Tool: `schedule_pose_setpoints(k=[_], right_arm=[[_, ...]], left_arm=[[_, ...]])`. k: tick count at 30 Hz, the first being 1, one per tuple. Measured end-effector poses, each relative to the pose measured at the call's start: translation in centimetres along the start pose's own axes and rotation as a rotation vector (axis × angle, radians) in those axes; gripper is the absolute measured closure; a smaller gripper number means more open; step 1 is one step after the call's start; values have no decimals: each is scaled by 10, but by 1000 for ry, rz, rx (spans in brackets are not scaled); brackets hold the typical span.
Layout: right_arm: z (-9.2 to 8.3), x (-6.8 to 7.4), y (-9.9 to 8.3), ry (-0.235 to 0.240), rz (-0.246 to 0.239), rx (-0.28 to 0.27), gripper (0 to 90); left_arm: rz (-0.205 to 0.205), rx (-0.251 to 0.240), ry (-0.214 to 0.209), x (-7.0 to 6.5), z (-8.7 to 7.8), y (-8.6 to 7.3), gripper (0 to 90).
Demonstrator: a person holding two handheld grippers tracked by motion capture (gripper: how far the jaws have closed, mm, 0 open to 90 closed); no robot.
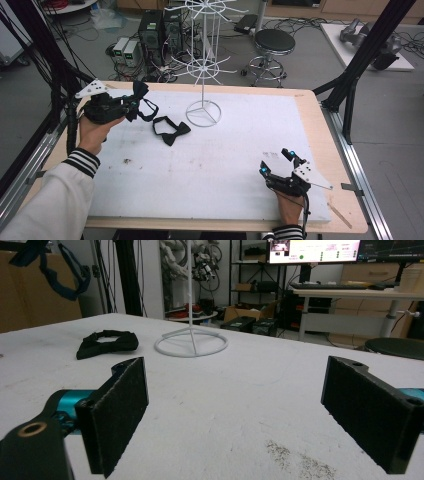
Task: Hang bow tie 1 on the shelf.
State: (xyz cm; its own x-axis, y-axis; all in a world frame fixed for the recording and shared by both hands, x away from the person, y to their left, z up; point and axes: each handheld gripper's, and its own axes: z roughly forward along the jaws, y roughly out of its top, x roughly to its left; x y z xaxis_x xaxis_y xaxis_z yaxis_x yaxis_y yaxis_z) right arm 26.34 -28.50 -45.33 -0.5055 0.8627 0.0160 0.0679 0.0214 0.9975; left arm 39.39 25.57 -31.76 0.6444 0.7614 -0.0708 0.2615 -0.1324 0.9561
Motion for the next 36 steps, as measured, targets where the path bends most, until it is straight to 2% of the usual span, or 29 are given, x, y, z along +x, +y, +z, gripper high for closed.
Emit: schedule_pose_setpoints(k=[3, 10, 20, 28, 36], right_arm=[[0, 0, 0, 2, 3, 3, 110], [0, 0, 0, 5, 5, 1, 110], [-1, 0, 0, 8, 11, 1, 110], [-1, 0, 0, 8, 8, 1, 110], [-1, 0, 0, 10, 12, -2, 110]], left_arm=[[10, 11, 16, -5, 8, 8, 748], [11, -12, 50, -13, 23, 23, 747], [-2, -33, 48, -17, 35, 37, 747], [47, -37, 67, -20, 42, 53, 747], [51, -41, 101, -23, 58, 68, 747]])
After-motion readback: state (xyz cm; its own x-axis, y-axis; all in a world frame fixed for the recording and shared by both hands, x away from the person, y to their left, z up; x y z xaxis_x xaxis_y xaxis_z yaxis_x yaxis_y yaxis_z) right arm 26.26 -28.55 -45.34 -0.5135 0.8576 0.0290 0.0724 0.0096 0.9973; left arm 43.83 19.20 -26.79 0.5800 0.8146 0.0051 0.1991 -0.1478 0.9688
